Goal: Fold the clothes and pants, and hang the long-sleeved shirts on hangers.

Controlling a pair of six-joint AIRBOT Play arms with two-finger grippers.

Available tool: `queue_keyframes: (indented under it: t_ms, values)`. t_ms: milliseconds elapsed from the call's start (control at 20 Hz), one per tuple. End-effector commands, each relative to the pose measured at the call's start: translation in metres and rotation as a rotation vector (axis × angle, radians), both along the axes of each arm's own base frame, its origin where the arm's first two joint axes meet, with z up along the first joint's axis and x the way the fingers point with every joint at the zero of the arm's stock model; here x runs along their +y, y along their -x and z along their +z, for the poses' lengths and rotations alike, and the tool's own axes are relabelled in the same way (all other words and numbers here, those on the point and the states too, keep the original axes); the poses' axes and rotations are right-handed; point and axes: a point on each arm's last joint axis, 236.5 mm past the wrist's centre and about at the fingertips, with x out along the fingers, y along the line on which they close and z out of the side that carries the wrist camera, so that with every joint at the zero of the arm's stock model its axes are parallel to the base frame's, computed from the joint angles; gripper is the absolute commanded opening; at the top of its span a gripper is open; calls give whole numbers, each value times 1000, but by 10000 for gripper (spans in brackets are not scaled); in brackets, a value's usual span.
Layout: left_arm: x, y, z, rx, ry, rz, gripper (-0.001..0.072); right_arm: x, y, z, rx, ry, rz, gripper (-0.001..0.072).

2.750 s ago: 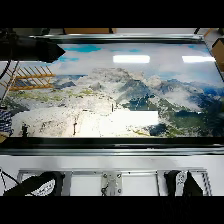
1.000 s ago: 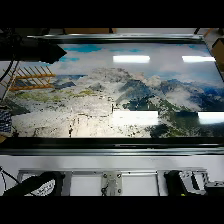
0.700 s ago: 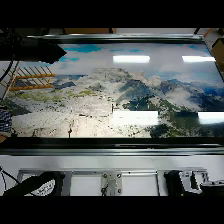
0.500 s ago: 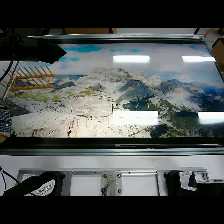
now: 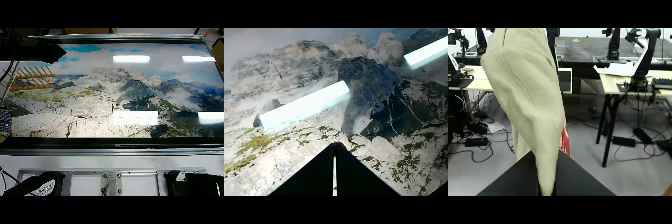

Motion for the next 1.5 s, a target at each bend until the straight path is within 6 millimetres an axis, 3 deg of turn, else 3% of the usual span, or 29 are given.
queue_keyframes:
  t_ms: [0, 50, 100, 150, 450, 550, 700, 750, 800, 900, 950, 1000, 1050, 1100, 1300, 1450]
  values:
    - [0, 0, 0, -5, -6, -4, 11, 4, -4, -2, -58, -17, 20, 42]
    - [0, 0, 0, -4, -5, -4, 11, 4, -3, -1, -58, -13, 19, 229]
    - [0, 0, 0, -5, -5, -4, 11, 4, -3, 3, -62, 2, 18, 505]
    - [0, 0, 0, -7, -7, -6, 11, 4, -5, 8, -85, 22, 30, 677]
    - [0, -4, 3, -30, -8, -5, 11, 26, -22, 65, -316, 225, 156, 678]
    - [0, -4, 3, -30, -8, -5, 11, 34, -37, 77, -388, 253, 250, 678]
    - [1, -4, 3, -33, -12, -7, 11, 55, -82, 90, -396, 285, 476, 677]
    - [1, -4, 3, -35, -16, -10, 11, 66, -103, 92, -354, 299, 568, 677]
    - [1, -4, 3, -35, -16, -9, 11, 87, -142, 88, -257, 318, 740, 676]
    - [1, -4, 2, -33, -17, -10, 11, 109, -188, 65, -167, 263, 945, 676]
    - [1, -4, -2, -23, -15, -8, 11, 125, -215, 42, -116, 190, 1085, 630]
    - [1, -5, -11, -4, -16, -6, 11, 142, -236, 23, -75, 130, 1205, 509]
    - [1, -4, -21, 15, -14, 0, 11, 163, -254, 5, -44, 75, 1335, 438]
    - [1, -5, -32, 33, -3, 10, 11, 184, -269, -8, -24, 29, 1453, 439]
    - [-6, 0, -70, 100, 61, 27, 11, 276, -314, -61, 163, -91, 1790, 439]
    - [-13, 4, -87, 146, 111, 27, 11, 354, -326, -106, 356, -170, 1999, 441]
